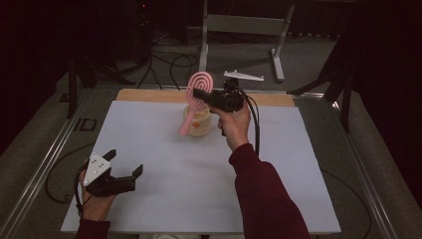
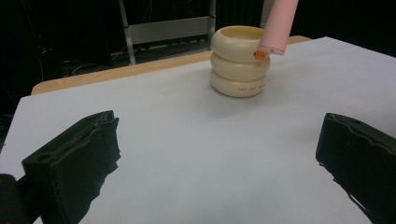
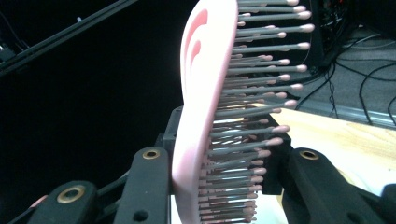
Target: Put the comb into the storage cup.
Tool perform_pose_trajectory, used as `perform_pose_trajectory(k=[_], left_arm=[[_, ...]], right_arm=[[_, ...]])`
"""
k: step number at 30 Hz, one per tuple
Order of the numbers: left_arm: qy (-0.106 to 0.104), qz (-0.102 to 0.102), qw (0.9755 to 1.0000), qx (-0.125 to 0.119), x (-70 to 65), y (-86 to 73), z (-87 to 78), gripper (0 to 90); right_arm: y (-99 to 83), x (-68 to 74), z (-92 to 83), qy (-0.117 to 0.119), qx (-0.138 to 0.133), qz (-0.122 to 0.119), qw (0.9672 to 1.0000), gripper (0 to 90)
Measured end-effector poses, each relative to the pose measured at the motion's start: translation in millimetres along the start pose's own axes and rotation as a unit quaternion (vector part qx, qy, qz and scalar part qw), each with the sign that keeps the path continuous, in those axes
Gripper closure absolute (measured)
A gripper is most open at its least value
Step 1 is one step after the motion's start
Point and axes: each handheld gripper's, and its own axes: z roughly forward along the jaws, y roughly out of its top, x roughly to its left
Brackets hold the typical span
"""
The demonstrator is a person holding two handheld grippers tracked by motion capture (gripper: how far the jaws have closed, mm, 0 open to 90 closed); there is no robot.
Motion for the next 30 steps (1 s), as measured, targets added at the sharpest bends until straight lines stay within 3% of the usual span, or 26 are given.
perform_pose_trajectory(k=[21, 30], left_arm=[[-0.004, -0.011, 0.9999, -0.002, 3.6, 0.5, -2.6, 0.0], [-0.002, -0.009, 0.9999, -0.003, 4.1, 0.8, -3.6, 0.0]], right_arm=[[11.9, -9.6, 2.5, -0.035, -0.032, -0.004, 0.9989, 64.2], [14.8, -13.0, 7.6, -0.057, -0.054, -0.006, 0.9969, 64.2]])
